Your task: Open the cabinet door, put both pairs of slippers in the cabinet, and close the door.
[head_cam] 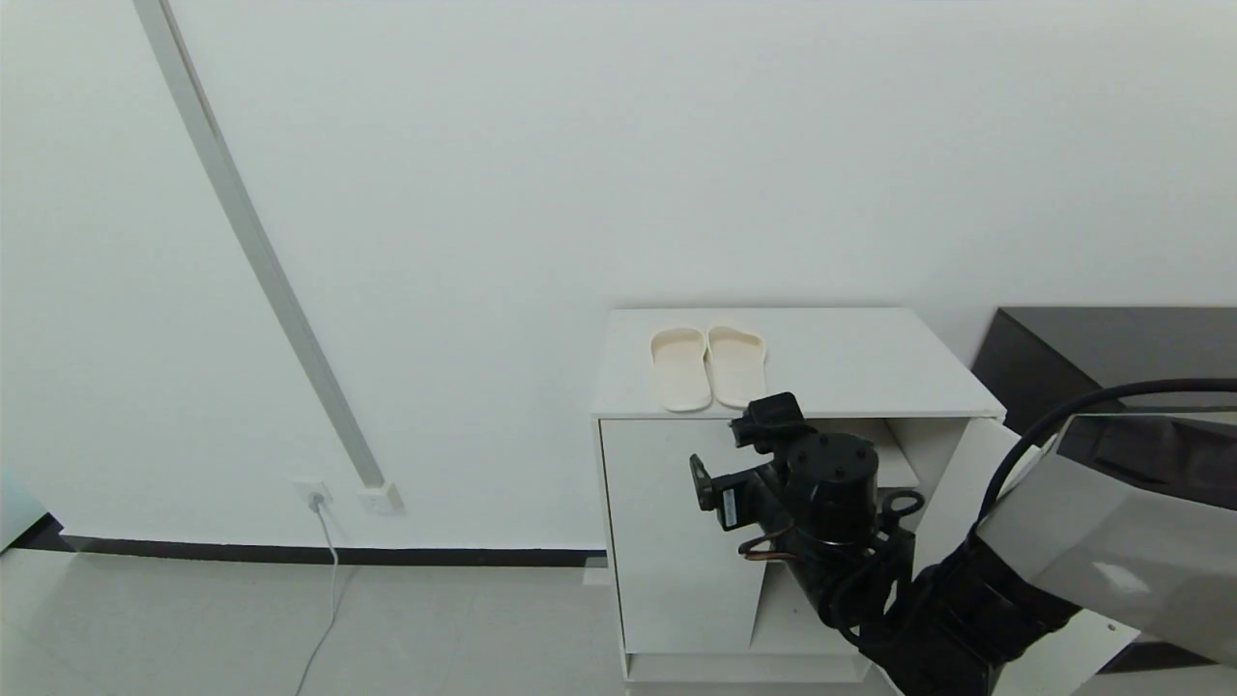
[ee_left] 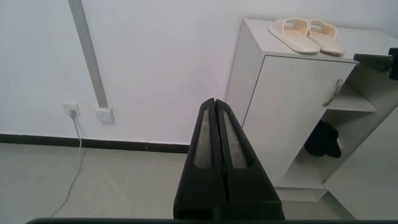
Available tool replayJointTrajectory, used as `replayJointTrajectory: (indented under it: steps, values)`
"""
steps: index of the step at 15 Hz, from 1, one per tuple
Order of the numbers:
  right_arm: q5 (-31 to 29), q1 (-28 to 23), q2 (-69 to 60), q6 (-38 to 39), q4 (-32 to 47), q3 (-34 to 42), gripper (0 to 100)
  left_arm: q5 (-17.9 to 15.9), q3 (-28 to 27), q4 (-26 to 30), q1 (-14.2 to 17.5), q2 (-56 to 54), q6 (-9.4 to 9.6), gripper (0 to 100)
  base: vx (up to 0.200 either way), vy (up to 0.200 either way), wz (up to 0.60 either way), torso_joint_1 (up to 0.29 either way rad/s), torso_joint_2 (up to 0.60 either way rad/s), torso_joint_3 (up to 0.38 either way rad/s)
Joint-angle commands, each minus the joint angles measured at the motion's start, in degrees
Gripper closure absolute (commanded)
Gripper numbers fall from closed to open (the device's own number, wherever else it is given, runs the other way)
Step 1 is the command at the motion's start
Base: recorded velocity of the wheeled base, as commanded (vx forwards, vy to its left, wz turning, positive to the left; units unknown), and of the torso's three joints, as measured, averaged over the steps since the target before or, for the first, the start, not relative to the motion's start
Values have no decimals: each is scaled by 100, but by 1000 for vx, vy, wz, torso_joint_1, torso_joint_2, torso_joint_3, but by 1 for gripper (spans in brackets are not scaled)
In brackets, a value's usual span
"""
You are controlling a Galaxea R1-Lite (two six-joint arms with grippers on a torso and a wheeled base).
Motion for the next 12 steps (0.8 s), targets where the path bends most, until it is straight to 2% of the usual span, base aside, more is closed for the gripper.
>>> replayJointTrajectory:
  steps: [1,2,4,6,12]
  values:
    - [16,-85,-18,56,486,-454,0,-2,5,-2,0,7,5,100,0,0,0,0,0,0]
    - [16,-147,-45,372,1163,-964,0,-2,5,-2,9,7,5,100,0,0,0,0,0,0]
    - [7,-138,-203,882,2156,-1527,0,-2,5,-2,0,7,5,100,0,0,0,0,0,0]
    - [-45,-138,-291,1260,2807,-1869,0,6,5,-2,0,7,-4,100,200,0,0,5,0,0]
    - [-151,-147,-308,1278,2842,-1834,0,-2,5,-2,0,7,5,100,200,0,0,4,-2,0]
